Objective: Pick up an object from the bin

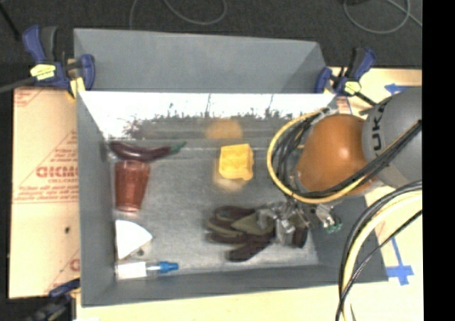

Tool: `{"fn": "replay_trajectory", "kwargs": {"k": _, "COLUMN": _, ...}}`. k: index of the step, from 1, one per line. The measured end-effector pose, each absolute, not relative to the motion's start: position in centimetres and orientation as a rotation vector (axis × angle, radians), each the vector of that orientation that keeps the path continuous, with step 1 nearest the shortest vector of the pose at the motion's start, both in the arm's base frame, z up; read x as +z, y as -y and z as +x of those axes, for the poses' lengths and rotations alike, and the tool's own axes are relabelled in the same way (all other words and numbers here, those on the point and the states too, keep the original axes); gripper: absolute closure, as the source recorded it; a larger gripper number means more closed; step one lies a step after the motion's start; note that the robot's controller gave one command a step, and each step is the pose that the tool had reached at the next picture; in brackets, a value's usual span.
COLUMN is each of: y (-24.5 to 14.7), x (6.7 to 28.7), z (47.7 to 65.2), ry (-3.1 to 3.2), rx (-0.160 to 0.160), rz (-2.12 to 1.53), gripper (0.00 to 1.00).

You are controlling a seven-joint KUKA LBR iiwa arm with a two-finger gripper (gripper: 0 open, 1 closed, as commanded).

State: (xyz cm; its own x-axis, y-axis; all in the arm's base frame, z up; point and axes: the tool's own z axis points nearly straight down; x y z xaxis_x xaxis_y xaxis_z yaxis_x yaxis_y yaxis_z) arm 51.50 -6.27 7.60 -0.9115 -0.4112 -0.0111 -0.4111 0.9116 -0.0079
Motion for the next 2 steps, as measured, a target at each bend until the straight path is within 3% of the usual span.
{"fn": "replay_trajectory", "kwargs": {"k": 1, "y": 6.3, "x": 7.6, "z": 51.5, "ry": -3.059, "rx": -0.009, "rz": -0.660, "gripper": 1.00}}
{"fn": "replay_trajectory", "kwargs": {"k": 2, "y": 6.4, "x": 12.1, "z": 51.9, "ry": -3.068, "rx": -0.005, "rz": -0.650, "gripper": 1.00}}
